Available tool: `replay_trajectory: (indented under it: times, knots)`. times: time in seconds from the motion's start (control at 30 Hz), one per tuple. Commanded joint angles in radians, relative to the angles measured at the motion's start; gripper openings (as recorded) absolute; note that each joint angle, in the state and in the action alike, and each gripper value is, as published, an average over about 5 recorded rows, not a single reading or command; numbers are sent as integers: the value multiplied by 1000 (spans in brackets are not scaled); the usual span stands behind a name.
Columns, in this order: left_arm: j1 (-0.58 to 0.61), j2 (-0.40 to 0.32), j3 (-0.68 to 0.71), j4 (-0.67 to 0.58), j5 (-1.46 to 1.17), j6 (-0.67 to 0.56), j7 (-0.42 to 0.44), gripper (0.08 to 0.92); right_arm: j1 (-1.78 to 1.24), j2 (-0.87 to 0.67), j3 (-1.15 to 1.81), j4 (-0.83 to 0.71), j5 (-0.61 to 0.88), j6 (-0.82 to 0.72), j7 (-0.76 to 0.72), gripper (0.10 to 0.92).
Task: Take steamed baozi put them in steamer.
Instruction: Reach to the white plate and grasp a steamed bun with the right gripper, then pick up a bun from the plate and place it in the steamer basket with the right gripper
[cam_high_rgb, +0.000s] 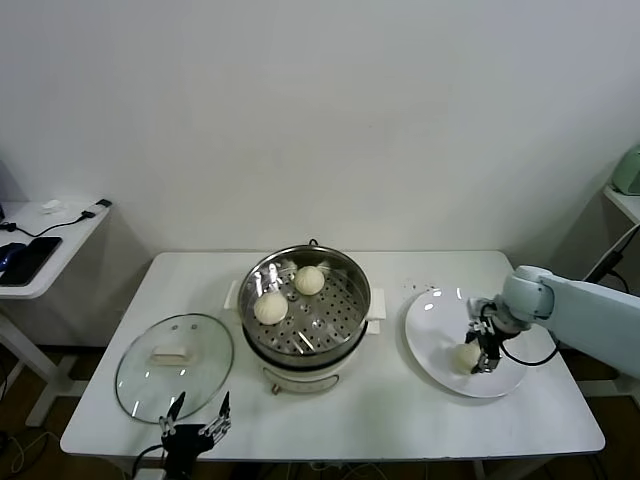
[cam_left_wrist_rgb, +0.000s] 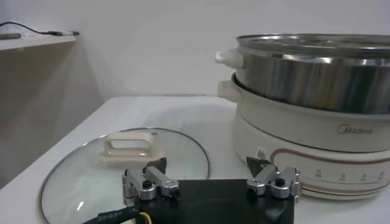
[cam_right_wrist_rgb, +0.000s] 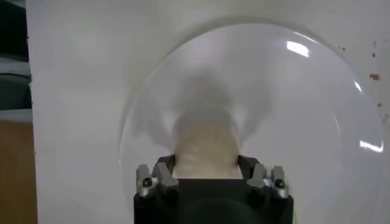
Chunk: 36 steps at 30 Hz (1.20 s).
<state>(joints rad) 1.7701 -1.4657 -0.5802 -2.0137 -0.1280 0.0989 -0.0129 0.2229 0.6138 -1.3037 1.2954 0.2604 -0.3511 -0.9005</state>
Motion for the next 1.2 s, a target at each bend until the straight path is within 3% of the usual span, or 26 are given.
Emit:
replay_trajectory:
  times: [0.03, 0.23, 0.4, 0.57, 0.8, 1.03, 1.2]
  knots:
    - [1, 1, 0, 3, 0, -1, -1, 823, -1, -2, 13, 3, -6, 0, -2, 665]
    - [6, 0, -1, -7, 1, 0, -2, 823, 135, -8, -31, 25, -1, 36, -50, 654]
    - [10, -1, 2, -16, 4, 0, -2, 823, 427, 35, -193, 42, 84, 111, -121, 649]
    - [13, 0, 2, -24, 7, 1, -2, 823, 735, 173, -355, 47, 221, 227, -190, 645]
    - [5, -1, 7, -20, 11, 4, -2, 823, 900, 401, -296, 108, 269, 491, -304, 645]
    - [0, 0, 6, -14, 13, 4, -1, 823, 800, 590, -222, 225, 66, 638, -270, 648]
    - [-4, 0, 1, -10, 8, 5, -2, 823, 656, 679, -224, 209, -49, 710, -183, 652]
